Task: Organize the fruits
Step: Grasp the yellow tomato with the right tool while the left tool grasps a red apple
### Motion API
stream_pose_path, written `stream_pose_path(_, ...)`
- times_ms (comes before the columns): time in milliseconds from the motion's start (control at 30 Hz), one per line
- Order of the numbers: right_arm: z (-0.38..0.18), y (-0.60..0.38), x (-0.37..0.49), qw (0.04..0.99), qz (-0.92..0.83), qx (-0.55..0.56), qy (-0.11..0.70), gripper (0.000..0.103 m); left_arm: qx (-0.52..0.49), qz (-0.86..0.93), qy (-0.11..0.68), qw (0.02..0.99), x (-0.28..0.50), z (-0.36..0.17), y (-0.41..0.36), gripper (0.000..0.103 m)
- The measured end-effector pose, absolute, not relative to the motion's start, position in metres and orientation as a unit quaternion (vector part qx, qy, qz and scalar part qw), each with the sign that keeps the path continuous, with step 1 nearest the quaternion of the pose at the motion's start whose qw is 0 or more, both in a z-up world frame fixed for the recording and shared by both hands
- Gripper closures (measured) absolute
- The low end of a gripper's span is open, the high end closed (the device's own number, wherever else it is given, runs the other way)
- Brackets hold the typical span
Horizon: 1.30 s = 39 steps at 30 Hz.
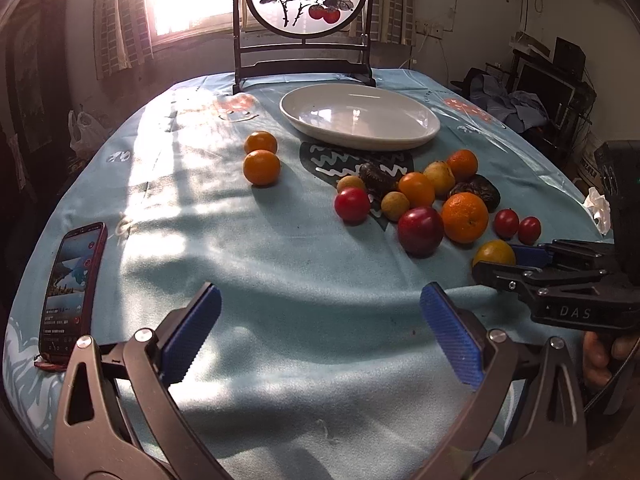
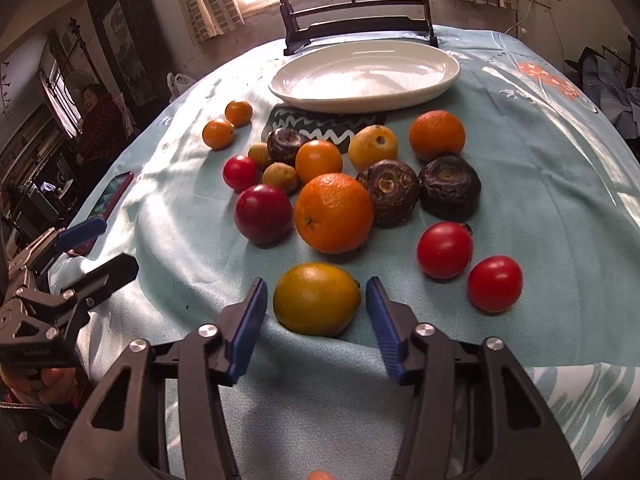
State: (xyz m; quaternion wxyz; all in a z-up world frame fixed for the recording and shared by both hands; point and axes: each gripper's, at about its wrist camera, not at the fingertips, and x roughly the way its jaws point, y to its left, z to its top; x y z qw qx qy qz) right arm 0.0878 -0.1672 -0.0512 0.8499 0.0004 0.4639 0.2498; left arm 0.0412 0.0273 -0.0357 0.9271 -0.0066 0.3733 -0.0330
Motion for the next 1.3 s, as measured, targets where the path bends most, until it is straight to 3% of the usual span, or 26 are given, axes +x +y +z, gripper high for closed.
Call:
stream_pose_path(167,-0.052,-0.178,0.082,0.854,0.259,0.017,0.45,0.06,0.001,-0.078,0.369,0.926,0.061,-0.033,0.016,0.005)
stream_pose_path(233,-0.05,-0.183,0.079,0.855,0.263,0.029,0.446,0.06,0.01,-0.113,0.37,0.922,0.07,-0.033,0.007,0.015)
stream_pose_path(300,-0.048,-0.189,0.076,0.855,0.266,0.037,0.443,0.06,0.012,-0.146,0.381,0.913,0.08,-0.037,-0.002,0.037)
stream_pose_path(400,-0.045,-0.197,0.074,0.856,0.267,0.046,0.441,0.06,0.024,-0.165,0.397,0.903,0.095,-0.044,-0.014,0.049)
stream_pose_path(767,-0.048,-0.213,0.074,0.849,0.277,0.076,0.443,0.06,0.043,-0.182,0.432,0.882,0.124,-0.059,-0.037,0.053)
stream_pose_path(900,-0.048,-0.216,0.074,0.849,0.279,0.078,0.442,0.06,0.045,-0.187,0.446,0.874,0.129,-0.063,-0.041,0.063)
stream_pose_path(1300,-0.013,-0.216,0.101,0.868,0.275,0.081,0.406,0.06,-0.011,-0.195,0.414,0.889,0.131,-0.034,-0.013,0.063)
